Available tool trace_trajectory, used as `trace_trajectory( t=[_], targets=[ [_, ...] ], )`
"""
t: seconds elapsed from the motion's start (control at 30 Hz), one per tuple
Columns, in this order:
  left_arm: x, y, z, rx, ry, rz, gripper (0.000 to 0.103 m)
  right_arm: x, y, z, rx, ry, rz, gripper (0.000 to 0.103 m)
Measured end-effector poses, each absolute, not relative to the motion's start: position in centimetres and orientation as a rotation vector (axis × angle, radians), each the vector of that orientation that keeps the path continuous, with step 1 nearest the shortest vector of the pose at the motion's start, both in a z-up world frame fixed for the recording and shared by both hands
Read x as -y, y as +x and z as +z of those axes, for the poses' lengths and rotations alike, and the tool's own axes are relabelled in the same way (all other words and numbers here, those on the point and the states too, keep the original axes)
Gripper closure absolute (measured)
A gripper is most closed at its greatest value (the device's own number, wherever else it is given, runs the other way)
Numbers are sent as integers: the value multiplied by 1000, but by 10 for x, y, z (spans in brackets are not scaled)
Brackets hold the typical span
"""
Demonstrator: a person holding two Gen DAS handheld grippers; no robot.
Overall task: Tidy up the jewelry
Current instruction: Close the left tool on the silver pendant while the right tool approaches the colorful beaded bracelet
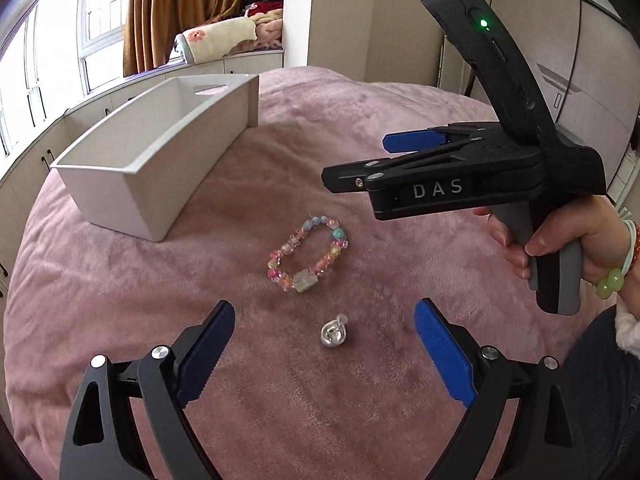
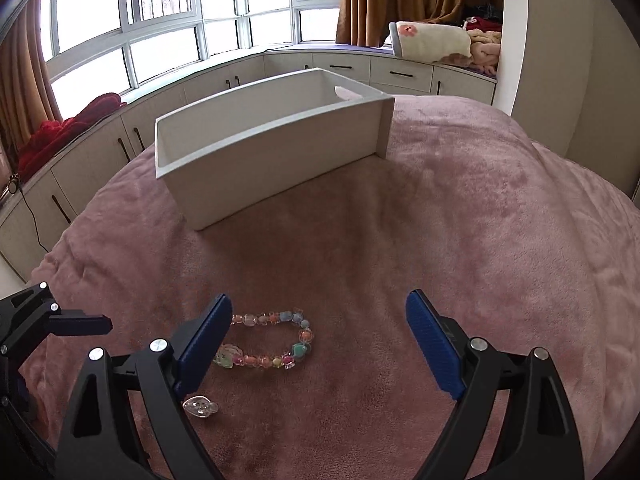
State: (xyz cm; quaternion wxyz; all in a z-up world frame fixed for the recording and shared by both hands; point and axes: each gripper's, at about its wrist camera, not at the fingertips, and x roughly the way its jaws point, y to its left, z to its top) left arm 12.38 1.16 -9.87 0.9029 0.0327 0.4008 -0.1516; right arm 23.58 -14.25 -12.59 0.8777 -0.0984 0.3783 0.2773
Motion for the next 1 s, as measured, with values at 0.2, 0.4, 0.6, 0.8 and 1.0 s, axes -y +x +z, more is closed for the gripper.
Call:
trace_trajectory(
  t=[0.2,0.4,0.6,0.8,1.0],
  targets=[
    [-4,136,-123,-888,89,-297,10,133,242,-150,-828,-263,564,20],
    [-2,148,-145,-942,89,-283,11,130,252,-167,-871,-281,539,26],
    [3,153,-158,-971,134,-274,16,128,257,-181,-908,-305,530,34],
    [3,158,-162,-968,153,-251,25,127,260,-185,-915,-310,527,38],
    [-1,162,-163,-968,157,-229,39,126,261,-189,-916,-325,527,40]
  ],
)
